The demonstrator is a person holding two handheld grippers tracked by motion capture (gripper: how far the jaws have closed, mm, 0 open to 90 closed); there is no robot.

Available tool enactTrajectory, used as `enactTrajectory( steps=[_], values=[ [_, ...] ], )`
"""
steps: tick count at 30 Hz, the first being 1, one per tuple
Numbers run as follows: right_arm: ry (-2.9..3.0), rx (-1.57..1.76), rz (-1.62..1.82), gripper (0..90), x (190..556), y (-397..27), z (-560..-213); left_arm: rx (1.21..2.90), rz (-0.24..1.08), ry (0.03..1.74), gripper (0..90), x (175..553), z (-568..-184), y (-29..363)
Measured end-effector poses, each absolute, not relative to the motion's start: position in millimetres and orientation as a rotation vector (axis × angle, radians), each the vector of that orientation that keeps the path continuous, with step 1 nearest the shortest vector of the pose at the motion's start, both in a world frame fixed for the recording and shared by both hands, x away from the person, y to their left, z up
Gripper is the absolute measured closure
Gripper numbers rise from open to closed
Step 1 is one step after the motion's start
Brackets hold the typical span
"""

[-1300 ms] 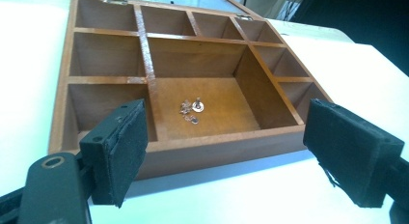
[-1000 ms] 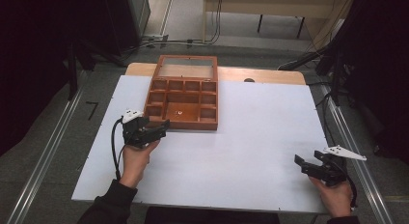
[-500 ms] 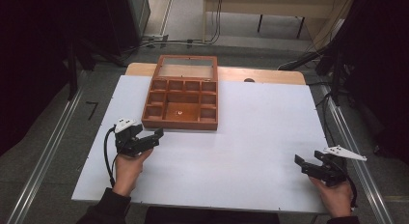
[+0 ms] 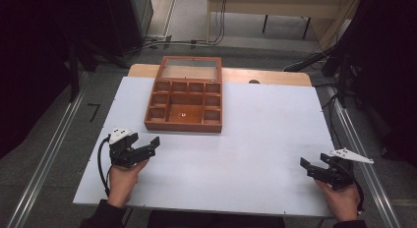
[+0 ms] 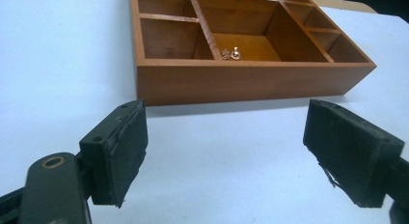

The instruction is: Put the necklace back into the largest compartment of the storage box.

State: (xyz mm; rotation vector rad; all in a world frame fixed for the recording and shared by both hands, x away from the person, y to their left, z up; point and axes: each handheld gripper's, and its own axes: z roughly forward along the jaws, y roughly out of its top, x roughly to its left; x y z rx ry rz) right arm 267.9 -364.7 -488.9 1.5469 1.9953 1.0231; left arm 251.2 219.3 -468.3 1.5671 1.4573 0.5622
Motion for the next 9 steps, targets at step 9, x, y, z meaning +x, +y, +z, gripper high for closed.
enactTrajectory(
  steps=[9],
  values=[
    [1.996, 1.545, 1.03, 14.9, 268, -364, -489, 1.585, 0.552, 1.486, 16.3, 237, -478, 234]
  ],
)
